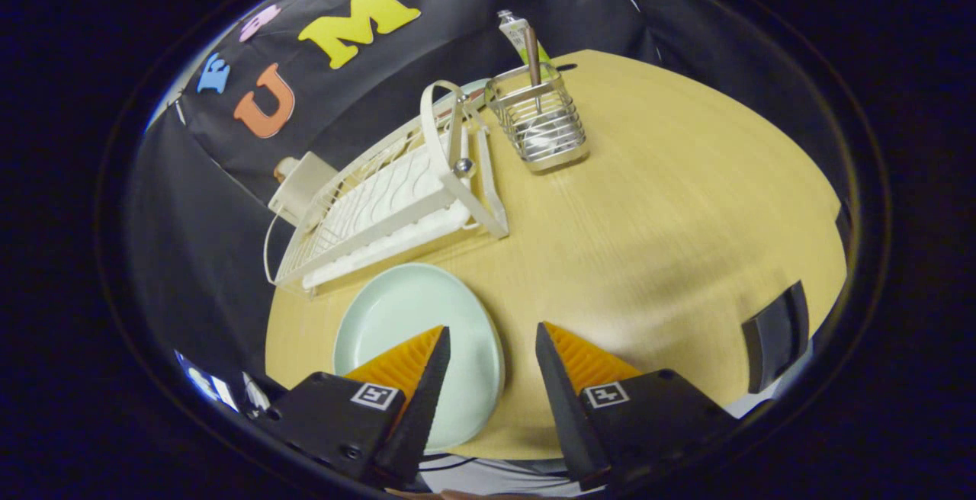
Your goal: Take the plate from the dish rack, then take the spoon from the basket and place it into the plate.
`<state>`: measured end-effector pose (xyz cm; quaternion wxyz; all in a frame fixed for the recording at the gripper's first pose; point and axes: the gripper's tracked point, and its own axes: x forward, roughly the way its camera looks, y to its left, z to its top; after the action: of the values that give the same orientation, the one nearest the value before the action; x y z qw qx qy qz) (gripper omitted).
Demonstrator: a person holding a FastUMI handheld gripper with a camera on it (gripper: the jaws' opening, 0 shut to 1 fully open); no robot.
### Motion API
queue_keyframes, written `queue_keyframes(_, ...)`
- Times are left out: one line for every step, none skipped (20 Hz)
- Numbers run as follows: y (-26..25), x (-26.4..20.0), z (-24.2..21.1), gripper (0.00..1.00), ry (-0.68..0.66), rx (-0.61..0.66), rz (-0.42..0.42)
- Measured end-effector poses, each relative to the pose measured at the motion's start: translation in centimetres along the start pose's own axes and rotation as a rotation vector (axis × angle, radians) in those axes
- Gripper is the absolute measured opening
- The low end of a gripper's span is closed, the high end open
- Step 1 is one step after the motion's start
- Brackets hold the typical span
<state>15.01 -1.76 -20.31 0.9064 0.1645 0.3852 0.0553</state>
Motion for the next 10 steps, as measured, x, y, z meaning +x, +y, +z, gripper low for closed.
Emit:
queue_keyframes(-0.6, -0.1, 0.5, 0.8, -0.022, -0.027, -0.031)
queue_keyframes(-1.3, -0.2, 0.8, 0.86, -0.036, -0.054, -0.064)
queue_keyframes(-1.7, -0.2, 1.2, 0.92, -0.051, -0.086, -0.081)
queue_keyframes(-2.0, -0.3, 1.7, 0.98, -0.073, -0.113, -0.093)
queue_keyframes(-2.1, -0.6, 2.5, 0.98, -0.104, -0.133, -0.088)
queue_keyframes(-1.9, -0.8, 3.5, 0.98, -0.141, -0.14, -0.071)
queue_keyframes(-1.8, -1.2, 4.6, 0.98, -0.182, -0.146, -0.053)
queue_keyframes(-1.8, -1.5, 6.2, 0.98, -0.24, -0.148, -0.046)
queue_keyframes(-2.0, -1.8, 8.1, 0.98, -0.31, -0.147, -0.046)
queue_keyframes(-2.2, -2.3, 10.0, 0.98, -0.389, -0.174, -0.058)
